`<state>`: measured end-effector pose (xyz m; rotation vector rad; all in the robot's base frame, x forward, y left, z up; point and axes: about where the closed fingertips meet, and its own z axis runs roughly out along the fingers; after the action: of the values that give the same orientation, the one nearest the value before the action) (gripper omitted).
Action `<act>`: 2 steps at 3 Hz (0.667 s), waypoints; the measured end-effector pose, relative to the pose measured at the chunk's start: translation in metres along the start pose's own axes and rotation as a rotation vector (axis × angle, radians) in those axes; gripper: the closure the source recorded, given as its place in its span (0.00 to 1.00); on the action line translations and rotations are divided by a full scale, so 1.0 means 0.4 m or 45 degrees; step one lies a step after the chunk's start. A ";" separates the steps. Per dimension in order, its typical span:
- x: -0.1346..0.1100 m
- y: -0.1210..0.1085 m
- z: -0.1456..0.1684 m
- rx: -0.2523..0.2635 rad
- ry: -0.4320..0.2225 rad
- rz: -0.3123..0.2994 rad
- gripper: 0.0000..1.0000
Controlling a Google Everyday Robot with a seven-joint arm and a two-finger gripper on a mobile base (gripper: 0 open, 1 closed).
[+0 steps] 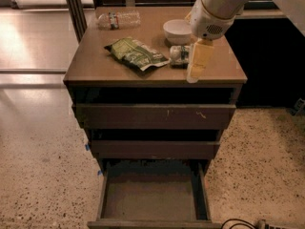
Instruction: Place green jalapeno chip bag into bottom drawer
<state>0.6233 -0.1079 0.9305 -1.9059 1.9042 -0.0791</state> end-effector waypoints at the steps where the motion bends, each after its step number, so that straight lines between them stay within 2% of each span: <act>1: -0.053 -0.079 0.088 0.000 -0.032 -0.072 0.00; 2: -0.152 -0.178 0.221 -0.045 -0.097 -0.136 0.00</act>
Offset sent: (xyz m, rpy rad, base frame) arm 0.1492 0.1381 -0.0698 0.0425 0.0721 0.2422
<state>0.7175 -0.0291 0.8914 -2.0043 1.7649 -0.0048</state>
